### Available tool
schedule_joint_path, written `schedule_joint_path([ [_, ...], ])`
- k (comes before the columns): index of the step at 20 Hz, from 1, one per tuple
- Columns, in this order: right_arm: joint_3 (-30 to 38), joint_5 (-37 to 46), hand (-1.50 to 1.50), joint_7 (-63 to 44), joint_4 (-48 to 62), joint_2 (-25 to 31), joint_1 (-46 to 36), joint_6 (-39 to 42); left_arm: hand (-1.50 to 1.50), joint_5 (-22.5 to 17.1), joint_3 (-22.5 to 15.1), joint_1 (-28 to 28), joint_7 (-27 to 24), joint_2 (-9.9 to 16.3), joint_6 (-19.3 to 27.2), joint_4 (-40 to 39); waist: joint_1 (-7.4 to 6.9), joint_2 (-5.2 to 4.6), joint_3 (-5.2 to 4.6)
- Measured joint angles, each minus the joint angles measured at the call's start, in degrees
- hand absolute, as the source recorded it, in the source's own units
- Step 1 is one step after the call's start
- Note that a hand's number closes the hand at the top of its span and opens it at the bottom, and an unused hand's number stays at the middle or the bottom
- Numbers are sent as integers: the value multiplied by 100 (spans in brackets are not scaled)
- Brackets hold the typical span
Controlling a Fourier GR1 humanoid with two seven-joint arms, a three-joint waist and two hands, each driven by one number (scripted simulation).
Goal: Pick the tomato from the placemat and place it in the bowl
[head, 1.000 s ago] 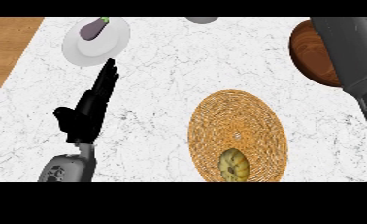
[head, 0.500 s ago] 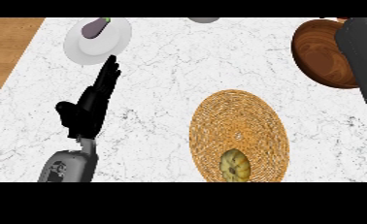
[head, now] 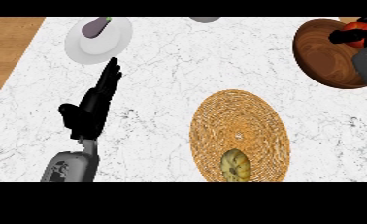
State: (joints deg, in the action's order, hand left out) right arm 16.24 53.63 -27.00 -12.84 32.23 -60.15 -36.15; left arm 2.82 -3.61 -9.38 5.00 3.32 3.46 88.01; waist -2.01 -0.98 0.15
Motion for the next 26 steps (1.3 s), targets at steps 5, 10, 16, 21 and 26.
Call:
schedule_joint_path([
  [5, 601, -741, -150, 907, 10, -25, 348, 350, 0, 51, -73, 29, -21, -70, 38, 67, -3, 1, 5],
  [10, 1064, -1329, -150, 2006, -218, -81, 613, 359, 0, 63, -42, -5, -101, -71, 30, -77, 4, 0, 8],
  [16, 1445, -1838, -150, 2897, -664, -120, 722, -42, 0, -10, 57, -10, 20, -7, -11, 25, 54, 40, -1],
  [21, 1760, -2350, -150, 3136, -966, -74, 766, -27, 0, 40, 91, 77, -100, -21, 32, -63, 117, 68, -8],
  [26, 2019, -2974, -150, 3271, -1550, -95, 1135, 373, 0, 28, 125, 158, -158, -7, 7, -49, 200, 103, -13],
])
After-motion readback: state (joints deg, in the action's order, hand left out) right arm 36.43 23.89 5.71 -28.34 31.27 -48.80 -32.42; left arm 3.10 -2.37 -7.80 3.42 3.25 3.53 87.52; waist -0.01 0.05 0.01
